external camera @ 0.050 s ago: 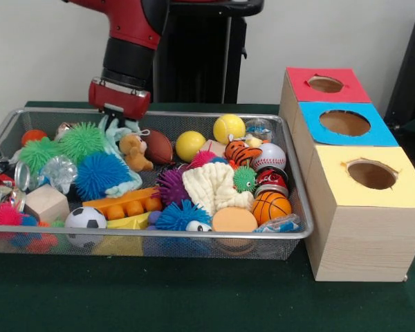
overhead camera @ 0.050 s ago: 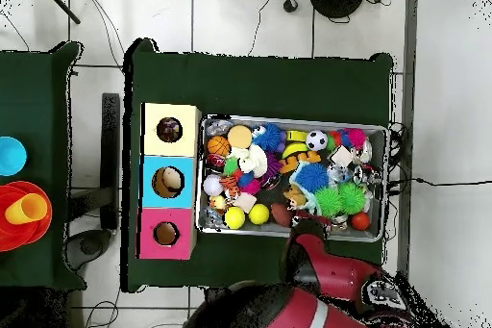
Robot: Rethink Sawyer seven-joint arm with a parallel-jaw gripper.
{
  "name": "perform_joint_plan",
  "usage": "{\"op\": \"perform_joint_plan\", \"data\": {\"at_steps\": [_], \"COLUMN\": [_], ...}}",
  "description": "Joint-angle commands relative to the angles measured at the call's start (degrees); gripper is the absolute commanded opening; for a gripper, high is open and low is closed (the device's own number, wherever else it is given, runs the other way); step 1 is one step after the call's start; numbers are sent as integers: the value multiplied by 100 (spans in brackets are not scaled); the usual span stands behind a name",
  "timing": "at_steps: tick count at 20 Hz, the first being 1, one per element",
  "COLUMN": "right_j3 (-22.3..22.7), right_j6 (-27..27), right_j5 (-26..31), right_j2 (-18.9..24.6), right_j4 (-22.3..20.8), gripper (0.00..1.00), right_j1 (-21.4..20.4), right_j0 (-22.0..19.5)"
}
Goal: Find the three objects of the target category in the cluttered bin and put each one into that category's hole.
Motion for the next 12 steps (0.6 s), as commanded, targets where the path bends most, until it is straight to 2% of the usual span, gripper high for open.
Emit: {"op": "perform_joint_plan", "data": {"at_steps": [1, 6, 12], "right_j3": [-426, -570, -825], "right_j6": [345, 283, 142], "right_j5": [535, 419, 538], "right_j2": [46, -55, -139], "right_j4": [-390, -539, -846], "gripper": [0, 0, 0], "right_j1": [-191, -216, -520], "right_j0": [-431, -523, -641]}}
